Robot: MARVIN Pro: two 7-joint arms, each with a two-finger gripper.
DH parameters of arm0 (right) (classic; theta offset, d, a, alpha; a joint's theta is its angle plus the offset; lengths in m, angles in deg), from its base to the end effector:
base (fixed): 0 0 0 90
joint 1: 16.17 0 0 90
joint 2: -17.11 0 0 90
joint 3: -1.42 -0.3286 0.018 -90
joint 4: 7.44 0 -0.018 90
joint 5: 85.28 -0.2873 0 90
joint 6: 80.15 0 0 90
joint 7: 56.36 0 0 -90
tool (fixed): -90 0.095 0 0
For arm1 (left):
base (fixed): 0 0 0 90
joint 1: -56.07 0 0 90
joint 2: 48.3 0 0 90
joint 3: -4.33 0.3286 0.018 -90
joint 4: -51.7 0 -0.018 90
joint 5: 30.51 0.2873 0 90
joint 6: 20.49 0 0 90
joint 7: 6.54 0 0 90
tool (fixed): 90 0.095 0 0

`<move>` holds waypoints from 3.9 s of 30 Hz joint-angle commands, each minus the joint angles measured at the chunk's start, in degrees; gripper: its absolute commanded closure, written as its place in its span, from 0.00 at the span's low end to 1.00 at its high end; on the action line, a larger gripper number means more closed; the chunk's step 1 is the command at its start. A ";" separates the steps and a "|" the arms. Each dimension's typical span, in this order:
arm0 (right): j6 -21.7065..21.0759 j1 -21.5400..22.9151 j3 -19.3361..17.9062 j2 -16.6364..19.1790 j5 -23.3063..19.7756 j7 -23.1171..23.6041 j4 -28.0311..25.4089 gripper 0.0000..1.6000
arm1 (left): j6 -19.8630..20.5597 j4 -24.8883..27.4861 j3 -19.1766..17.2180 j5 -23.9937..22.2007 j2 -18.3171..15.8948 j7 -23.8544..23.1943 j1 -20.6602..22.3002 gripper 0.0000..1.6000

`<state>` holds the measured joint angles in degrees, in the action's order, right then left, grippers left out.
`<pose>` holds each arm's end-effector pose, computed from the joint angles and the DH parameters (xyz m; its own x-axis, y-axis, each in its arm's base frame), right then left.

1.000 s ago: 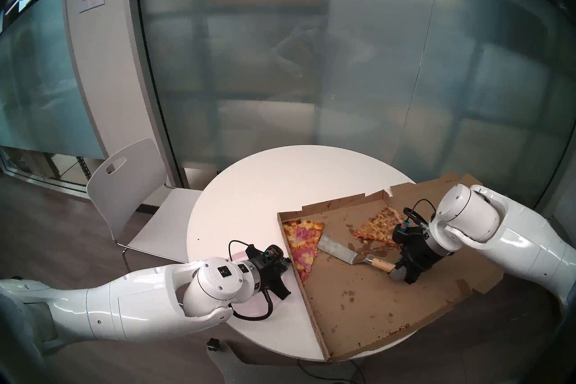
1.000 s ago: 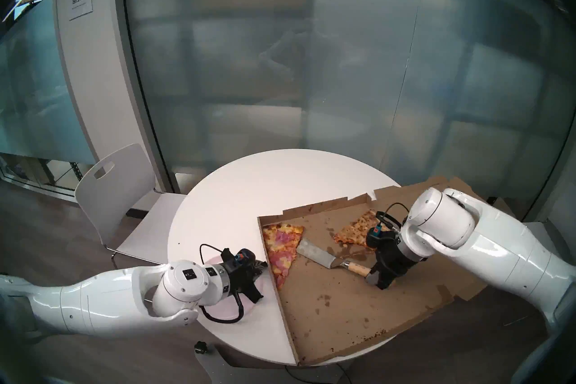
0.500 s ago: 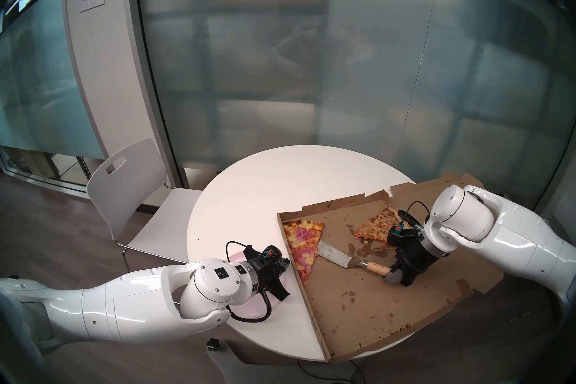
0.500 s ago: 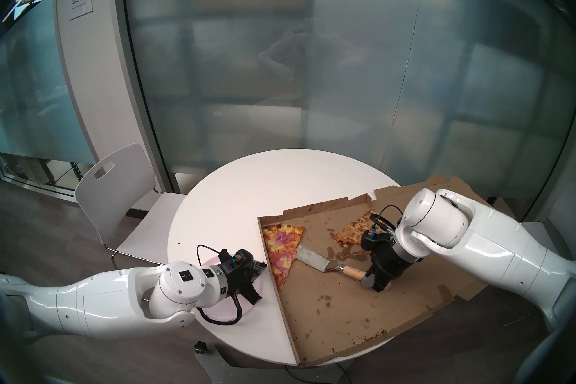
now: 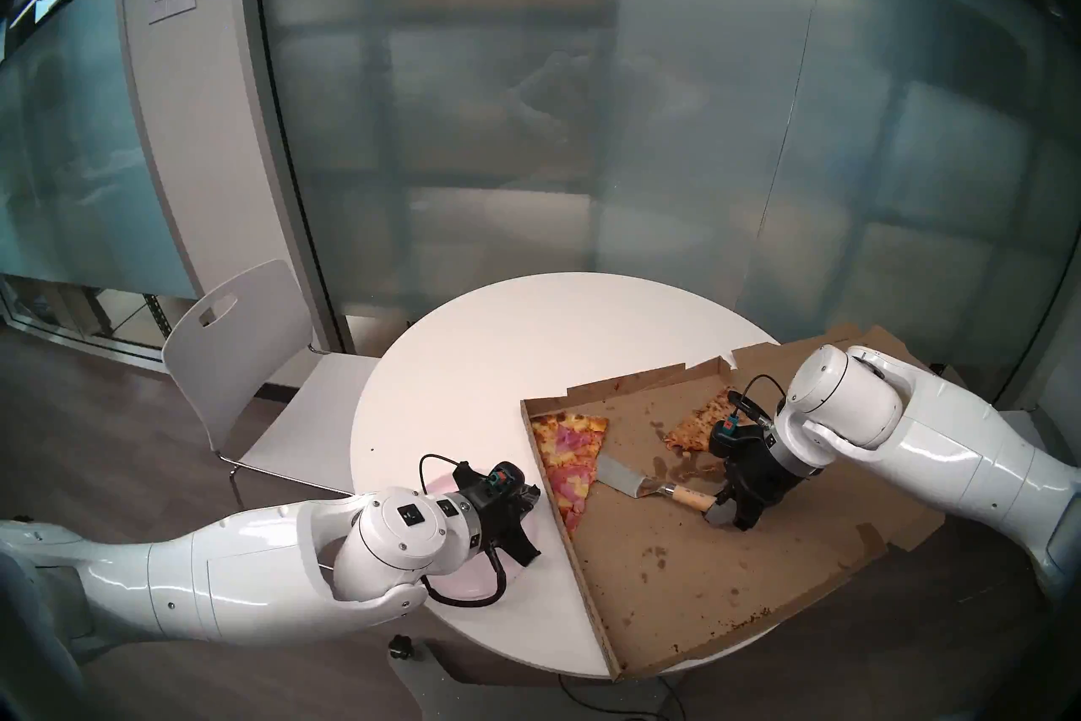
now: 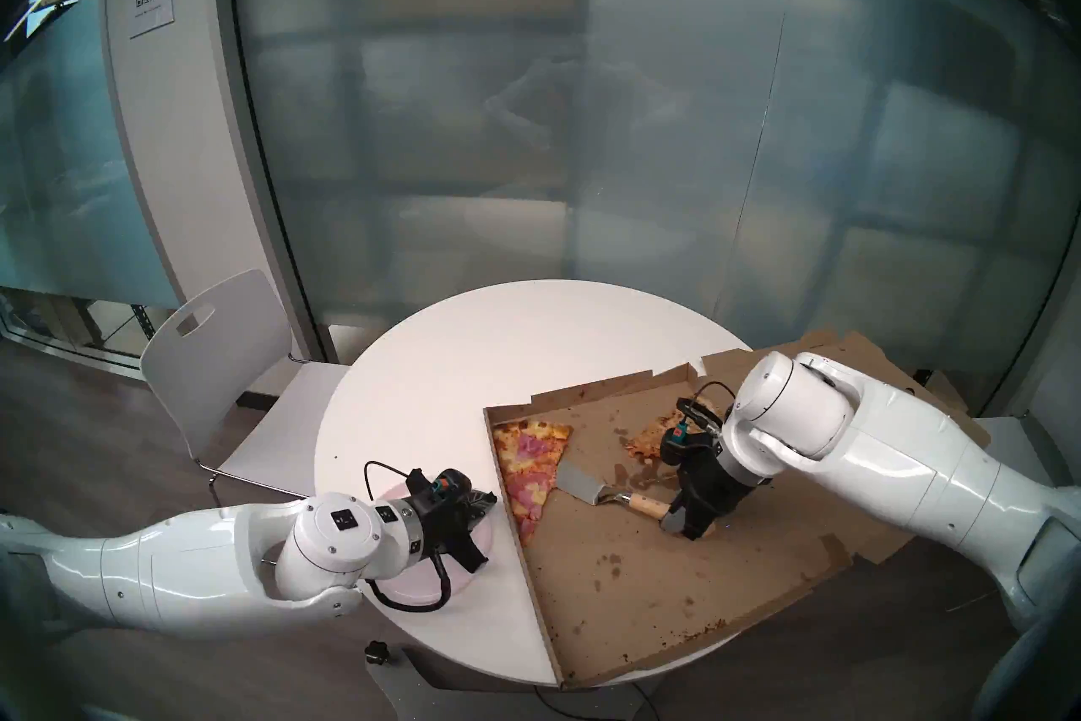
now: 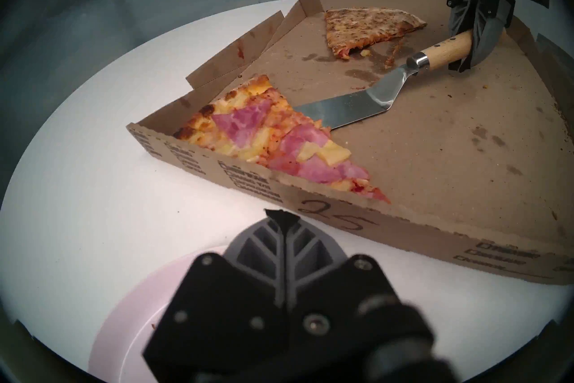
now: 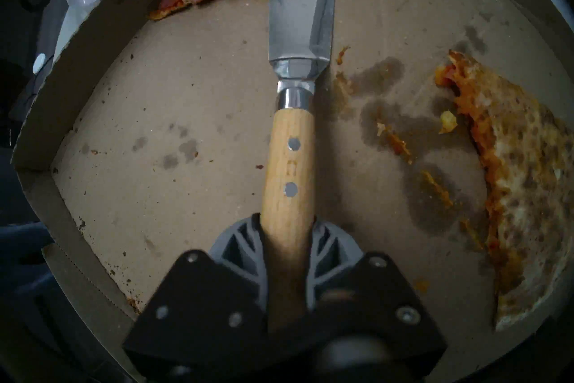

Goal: Put pizza slice onto the plate

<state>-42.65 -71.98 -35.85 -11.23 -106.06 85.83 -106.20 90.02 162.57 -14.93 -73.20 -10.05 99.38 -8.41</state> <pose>0.3588 -0.1219 -0.2818 0.5190 0.8028 0.2934 0.8528 -0.5095 -0.1144 0.3042 -0.0298 -0.3461 0.3160 -0.5215 0.7926 -0.7205 -0.6754 -0.1572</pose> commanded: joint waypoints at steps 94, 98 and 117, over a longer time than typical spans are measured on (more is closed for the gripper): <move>9.74 -15.89 -12.63 4.15 -15.57 -21.16 -14.33 1.00 | -12.02 7.53 -2.77 -8.26 -16.69 1.64 -1.12 1.00; 10.53 -17.13 -13.35 5.37 -16.85 -21.88 -15.04 1.00 | -13.25 8.99 -3.41 -9.44 -18.45 2.14 -1.10 1.00; 11.34 -19.57 -17.59 10.05 -21.75 -23.56 -18.91 1.00 | -16.64 11.10 -4.62 -12.70 -22.00 2.83 -0.77 1.00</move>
<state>-32.21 -91.57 -50.99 -3.15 -125.54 62.56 -122.82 74.96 172.74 -18.61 -85.41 -30.74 102.50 -9.60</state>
